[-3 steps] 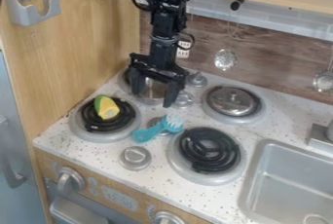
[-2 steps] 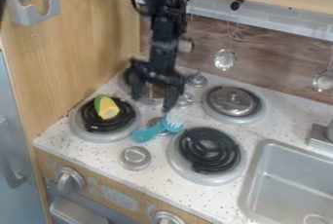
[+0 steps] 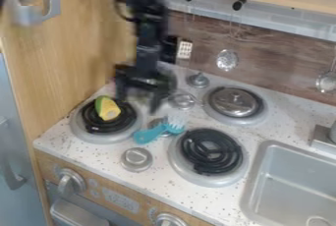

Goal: Moved the yellow object to the right burner

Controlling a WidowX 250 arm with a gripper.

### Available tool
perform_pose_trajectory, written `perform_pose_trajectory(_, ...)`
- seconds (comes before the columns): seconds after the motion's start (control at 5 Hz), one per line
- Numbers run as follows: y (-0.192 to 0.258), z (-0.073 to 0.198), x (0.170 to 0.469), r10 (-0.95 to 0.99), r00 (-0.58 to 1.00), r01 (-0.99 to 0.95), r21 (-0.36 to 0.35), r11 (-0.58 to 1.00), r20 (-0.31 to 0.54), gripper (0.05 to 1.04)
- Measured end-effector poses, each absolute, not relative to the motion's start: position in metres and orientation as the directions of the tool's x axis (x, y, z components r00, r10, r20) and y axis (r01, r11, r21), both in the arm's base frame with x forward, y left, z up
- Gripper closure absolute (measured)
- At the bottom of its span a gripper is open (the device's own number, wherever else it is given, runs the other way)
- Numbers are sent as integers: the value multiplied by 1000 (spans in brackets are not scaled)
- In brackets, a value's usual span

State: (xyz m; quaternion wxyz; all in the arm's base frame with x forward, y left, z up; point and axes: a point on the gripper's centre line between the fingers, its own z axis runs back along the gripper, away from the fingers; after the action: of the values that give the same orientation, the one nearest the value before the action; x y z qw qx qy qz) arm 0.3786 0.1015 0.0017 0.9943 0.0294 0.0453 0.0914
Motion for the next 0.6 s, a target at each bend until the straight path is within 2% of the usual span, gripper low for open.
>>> perform_pose_trajectory(0.4,127,5,378,461,887,-456,96,885,-34,85)
perform_pose_trajectory(0.6,146,4,375,620,784,-618,94,780,11,85)
